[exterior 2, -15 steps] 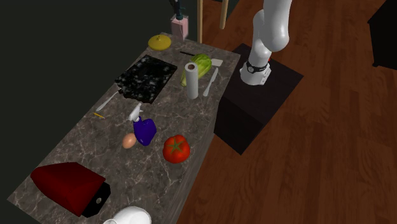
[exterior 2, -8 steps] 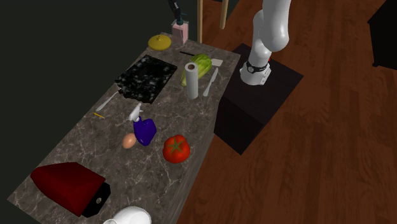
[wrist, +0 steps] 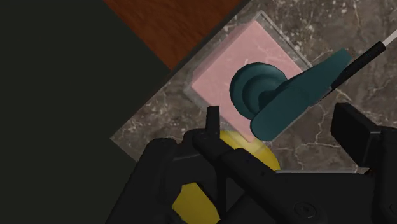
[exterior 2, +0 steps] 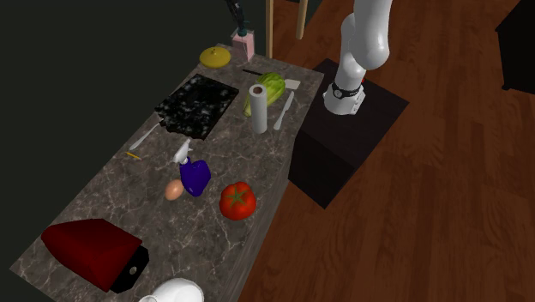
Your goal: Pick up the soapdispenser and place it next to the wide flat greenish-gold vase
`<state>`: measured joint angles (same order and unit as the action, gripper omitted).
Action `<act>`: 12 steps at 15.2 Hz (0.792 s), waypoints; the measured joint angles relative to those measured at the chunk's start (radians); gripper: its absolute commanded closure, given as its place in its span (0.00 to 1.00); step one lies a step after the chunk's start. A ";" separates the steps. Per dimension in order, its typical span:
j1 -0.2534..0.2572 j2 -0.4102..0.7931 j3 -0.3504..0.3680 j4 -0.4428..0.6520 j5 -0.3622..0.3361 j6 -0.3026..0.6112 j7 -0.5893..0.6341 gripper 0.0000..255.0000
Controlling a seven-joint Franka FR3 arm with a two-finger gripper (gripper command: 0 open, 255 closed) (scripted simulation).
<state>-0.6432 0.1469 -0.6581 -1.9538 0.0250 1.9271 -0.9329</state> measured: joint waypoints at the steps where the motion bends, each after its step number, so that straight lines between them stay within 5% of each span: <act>1: 0.000 0.000 0.000 0.000 0.000 0.000 0.000 0.00; 12: 0.003 -0.015 -0.001 0.112 -0.010 -0.123 0.007 0.00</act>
<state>-0.6404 0.1317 -0.6592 -1.8422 0.0150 1.8038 -0.9257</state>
